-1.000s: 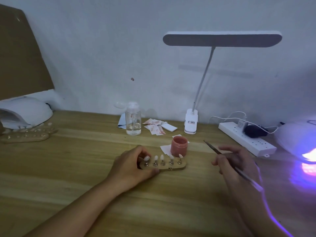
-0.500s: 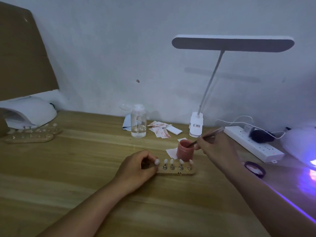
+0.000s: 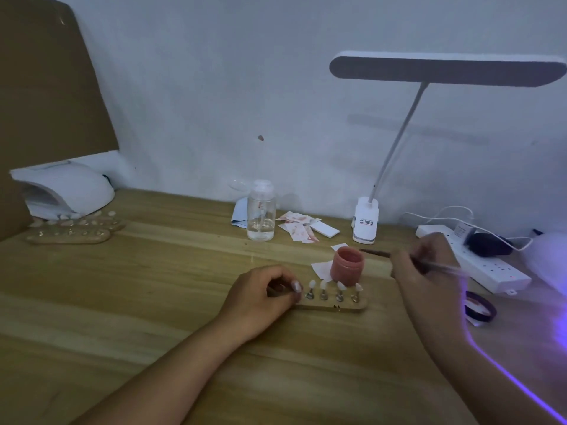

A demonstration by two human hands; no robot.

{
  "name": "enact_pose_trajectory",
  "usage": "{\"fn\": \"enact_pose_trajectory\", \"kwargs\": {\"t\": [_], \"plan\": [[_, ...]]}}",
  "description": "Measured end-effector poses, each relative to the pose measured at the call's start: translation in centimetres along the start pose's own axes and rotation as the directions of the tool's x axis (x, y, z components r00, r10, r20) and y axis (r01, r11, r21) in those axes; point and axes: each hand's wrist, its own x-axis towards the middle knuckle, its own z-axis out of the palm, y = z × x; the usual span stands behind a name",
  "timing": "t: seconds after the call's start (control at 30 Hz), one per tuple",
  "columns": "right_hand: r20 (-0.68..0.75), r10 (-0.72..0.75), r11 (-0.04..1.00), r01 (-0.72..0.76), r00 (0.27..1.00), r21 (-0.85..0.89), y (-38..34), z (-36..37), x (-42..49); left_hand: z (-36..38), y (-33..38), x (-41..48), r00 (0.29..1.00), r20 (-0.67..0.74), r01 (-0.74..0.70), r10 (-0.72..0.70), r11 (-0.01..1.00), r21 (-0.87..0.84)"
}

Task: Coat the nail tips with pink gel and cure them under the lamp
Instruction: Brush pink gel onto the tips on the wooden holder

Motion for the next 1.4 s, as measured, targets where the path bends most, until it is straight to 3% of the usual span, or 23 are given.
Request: {"fn": "enact_pose_trajectory", "kwargs": {"t": [0.1,0.17,0.23,0.43,0.63,1.4], "plan": [[0.186,-0.127,0.968,0.081,0.974,0.236,-1.4,0.0,-3.7,0.0,0.0,0.1,1.0,0.011,0.016,-0.016,1.0,-0.02],[0.348,-0.18,0.963,0.093,0.92,0.251,-1.6,0.7,-5.6,-0.1,0.0,0.1,1.0,0.028,0.009,-0.008,0.999,-0.031],[0.42,-0.155,0.966,0.047,0.894,0.256,-1.3,1.3,-6.6,-0.2,0.0,0.2,0.998,0.056,-0.01,0.011,1.0,-0.025],[0.45,-0.014,0.945,-0.135,0.893,0.298,-0.8,1.4,-6.4,-0.2,-0.1,0.1,0.999,0.044,-0.024,0.025,1.0,-0.012],[0.485,0.046,0.935,-0.208,0.874,0.286,-0.7,1.7,-6.1,0.0,-0.1,0.2,0.999,0.048,-0.018,0.018,1.0,-0.016],[0.47,-0.013,0.955,-0.128,0.883,0.269,-0.8,1.5,-6.3,0.0,-0.3,0.3,0.999,0.05,0.006,-0.002,0.997,-0.079]]}}
